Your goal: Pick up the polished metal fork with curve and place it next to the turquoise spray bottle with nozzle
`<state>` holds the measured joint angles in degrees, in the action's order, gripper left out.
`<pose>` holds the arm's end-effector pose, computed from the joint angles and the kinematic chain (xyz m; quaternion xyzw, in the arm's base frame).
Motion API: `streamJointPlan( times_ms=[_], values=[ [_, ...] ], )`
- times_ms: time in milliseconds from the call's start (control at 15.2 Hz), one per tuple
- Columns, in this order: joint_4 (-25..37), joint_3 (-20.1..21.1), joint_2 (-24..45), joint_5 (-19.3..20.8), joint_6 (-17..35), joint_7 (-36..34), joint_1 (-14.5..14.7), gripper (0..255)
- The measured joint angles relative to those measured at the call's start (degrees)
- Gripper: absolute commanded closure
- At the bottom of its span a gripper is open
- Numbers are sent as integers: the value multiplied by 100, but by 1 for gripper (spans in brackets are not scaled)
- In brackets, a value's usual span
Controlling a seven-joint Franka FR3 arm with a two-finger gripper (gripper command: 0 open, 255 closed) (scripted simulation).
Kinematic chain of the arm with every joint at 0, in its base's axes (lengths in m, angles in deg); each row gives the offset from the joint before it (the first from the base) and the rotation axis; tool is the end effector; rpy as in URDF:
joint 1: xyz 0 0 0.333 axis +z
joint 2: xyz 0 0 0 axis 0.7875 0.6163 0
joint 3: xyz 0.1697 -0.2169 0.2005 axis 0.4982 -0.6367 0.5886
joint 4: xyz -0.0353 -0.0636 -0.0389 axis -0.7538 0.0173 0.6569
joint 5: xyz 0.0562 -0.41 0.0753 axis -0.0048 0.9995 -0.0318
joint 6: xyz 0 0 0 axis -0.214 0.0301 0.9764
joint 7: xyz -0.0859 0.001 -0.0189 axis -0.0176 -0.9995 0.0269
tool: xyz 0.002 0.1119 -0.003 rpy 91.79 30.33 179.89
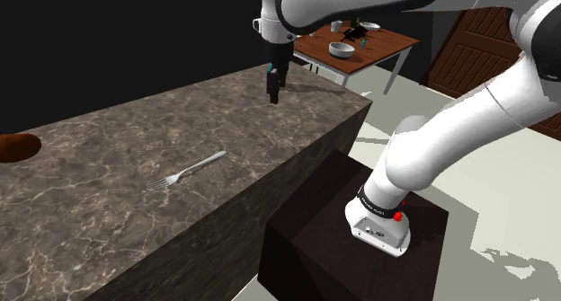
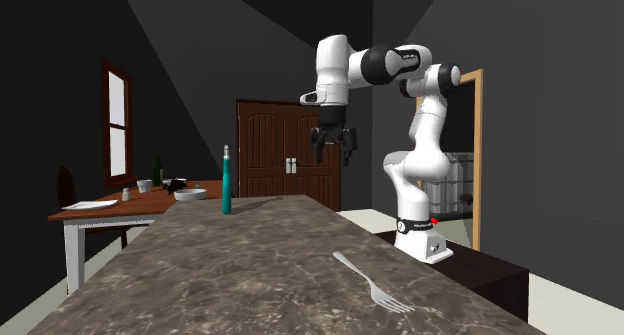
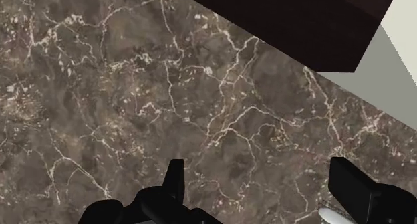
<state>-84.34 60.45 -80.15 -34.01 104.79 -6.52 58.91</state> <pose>0.4124 0.0957 0.5152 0.9758 0.2115 -0.0319 0.0453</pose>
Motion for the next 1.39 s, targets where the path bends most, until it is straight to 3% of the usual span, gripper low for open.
streamJointPlan(
  times_ms=[660,1386],
  values=[
    [651,442,1618,-190,1146,645,568,0],
    [1659,939,3201,-126,1898,1412,1088,0]
  ],
)
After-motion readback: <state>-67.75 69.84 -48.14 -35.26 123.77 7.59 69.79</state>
